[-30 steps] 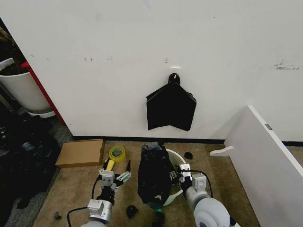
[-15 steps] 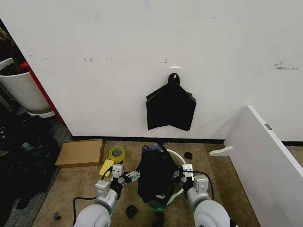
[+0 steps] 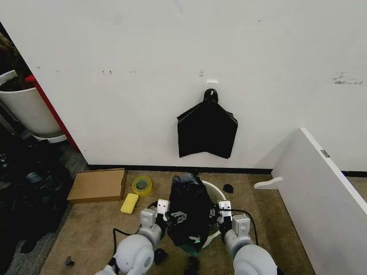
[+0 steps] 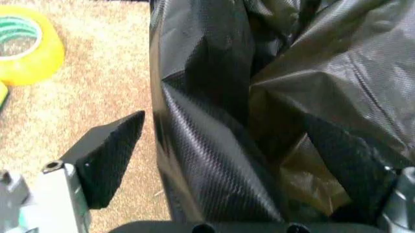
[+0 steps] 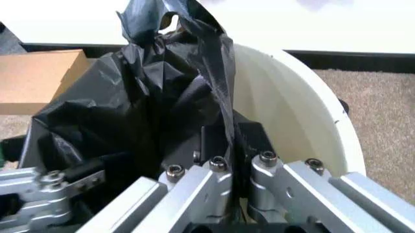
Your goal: Place the garbage bag over the trash bin.
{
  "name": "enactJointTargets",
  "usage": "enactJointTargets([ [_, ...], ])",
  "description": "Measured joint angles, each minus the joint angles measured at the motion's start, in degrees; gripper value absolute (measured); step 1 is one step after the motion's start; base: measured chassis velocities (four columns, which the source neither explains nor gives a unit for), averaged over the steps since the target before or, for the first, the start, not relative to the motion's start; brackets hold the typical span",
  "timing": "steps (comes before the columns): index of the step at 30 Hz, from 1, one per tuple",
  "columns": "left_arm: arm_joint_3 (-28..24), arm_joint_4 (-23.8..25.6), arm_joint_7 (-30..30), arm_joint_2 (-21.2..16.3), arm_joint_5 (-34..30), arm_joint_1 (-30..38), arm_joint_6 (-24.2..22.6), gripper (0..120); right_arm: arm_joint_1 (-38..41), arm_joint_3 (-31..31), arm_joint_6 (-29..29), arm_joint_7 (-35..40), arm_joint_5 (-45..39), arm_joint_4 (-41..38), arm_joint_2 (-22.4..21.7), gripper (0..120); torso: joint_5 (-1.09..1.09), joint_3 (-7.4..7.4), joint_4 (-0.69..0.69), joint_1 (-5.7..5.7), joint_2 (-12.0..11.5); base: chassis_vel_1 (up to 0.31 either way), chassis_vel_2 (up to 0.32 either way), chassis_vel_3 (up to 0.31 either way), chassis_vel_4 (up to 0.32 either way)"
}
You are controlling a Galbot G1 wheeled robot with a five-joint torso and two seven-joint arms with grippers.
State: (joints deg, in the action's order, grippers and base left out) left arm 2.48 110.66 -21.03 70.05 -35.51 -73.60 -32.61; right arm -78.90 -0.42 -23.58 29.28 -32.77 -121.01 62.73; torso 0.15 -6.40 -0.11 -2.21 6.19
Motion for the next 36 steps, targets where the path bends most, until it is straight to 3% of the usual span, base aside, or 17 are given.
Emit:
enactJointTargets([
  [4, -0.20, -0.77, -2.32, 0.74, -1.40, 1.22, -0.74, 93, -0.11, -0.12, -0.09, -0.11, 0.42, -0.13, 0.16, 0, 0.00, 0.00, 0.00, 0.00, 0.00, 0.000, 0.000, 0.000, 0.000],
  [9, -0.20, -2.02, -6.19, 1.36, -5.98, 3.40, -3.84, 74, -0.45, -0.33, -0.29, -0.17, 1.42, -0.37, 0.55, 0, 0.01, 0.00, 0.00, 0.00, 0.00, 0.000, 0.000, 0.000, 0.000],
  [19, 1.07, -2.15, -8.97, 0.82, -9.03, 3.14, -6.68, 39, -0.94, -0.34, 1.33, -1.35, 3.09, -0.47, 0.70, 0, 0.00, 0.01, 0.00, 0.00, 0.00, 0.000, 0.000, 0.000, 0.000],
  [23, 3.19, -0.94, -8.93, 0.03, -10.38, 1.71, -6.76, 23, -1.17, -0.60, 3.47, -2.90, 3.14, -0.43, 0.94, 0, -0.01, 0.00, 0.00, 0.00, 0.00, 0.000, 0.000, 0.000, 0.000],
  [25, 3.63, -0.65, -8.82, -0.15, -10.64, 1.41, -6.76, 20, -1.19, -0.63, 4.13, -3.30, 3.13, -0.35, 1.02, 0, -0.02, 0.00, 0.00, 0.00, 0.00, 0.000, 0.000, 0.000, 0.000],
  [30, 7.20, 2.11, -5.44, -1.72, -10.13, -1.76, -4.23, 2, -1.10, 0.05, 9.82, -6.83, 3.40, 1.03, 1.37, 0, -0.01, 0.00, -0.01, 0.00, 0.00, 0.000, 0.000, 0.000, 0.000],
  [36, 8.10, 4.61, -0.75, -2.69, -5.48, -5.15, -0.30, 0, -0.30, 2.12, 13.40, -10.96, 2.38, 1.28, 1.74, 0, -0.01, 0.00, 0.00, 0.00, 0.00, 0.000, 0.000, 0.000, 0.000],
])
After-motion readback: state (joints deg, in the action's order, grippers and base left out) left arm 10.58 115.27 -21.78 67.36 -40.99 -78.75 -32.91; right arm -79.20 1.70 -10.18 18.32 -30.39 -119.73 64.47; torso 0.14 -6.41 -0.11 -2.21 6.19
